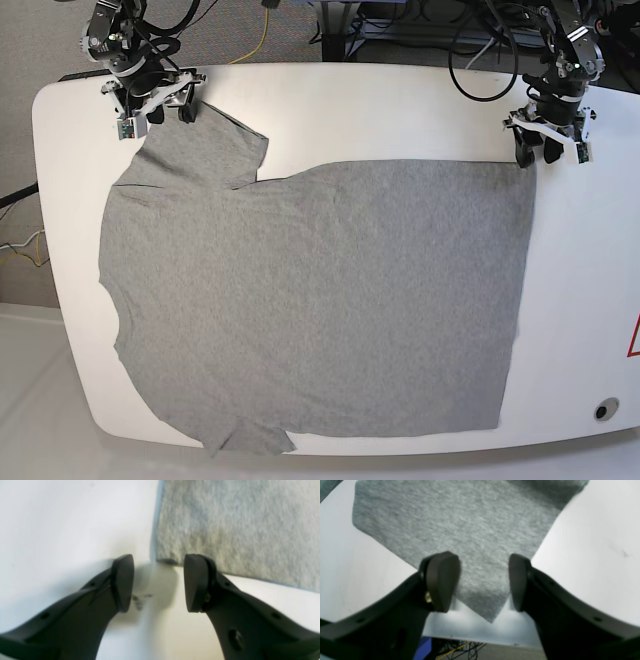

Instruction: Fold the T-shirt properly

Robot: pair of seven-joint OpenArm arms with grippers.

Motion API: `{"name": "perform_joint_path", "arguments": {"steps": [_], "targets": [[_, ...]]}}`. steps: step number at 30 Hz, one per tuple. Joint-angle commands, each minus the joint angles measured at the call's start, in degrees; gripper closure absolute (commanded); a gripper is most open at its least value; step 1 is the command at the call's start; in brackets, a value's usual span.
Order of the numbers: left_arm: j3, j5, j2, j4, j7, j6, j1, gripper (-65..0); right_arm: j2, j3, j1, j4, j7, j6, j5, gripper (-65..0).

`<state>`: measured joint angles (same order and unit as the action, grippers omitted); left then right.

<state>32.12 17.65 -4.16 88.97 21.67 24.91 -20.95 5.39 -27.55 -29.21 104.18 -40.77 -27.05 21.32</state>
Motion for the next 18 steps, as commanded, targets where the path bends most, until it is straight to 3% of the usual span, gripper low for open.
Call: {"name": "perform_joint_path", "arguments": {"steps": [1, 18], "targets": [[0.09, 0.69, -0.62, 0.85, -0.88, 0.17, 0.19, -30.3, 0.36, -0.33, 0.04, 0.68, 0.23, -0.27, 0.86, -34.8], [-1.59, 0.49, -0.78, -4.23, -1.07, 0.50, 1.74, -30.1, 0.40, -0.26, 0.13, 0.62, 0.33, -0.35, 0.76, -35.2]]}}
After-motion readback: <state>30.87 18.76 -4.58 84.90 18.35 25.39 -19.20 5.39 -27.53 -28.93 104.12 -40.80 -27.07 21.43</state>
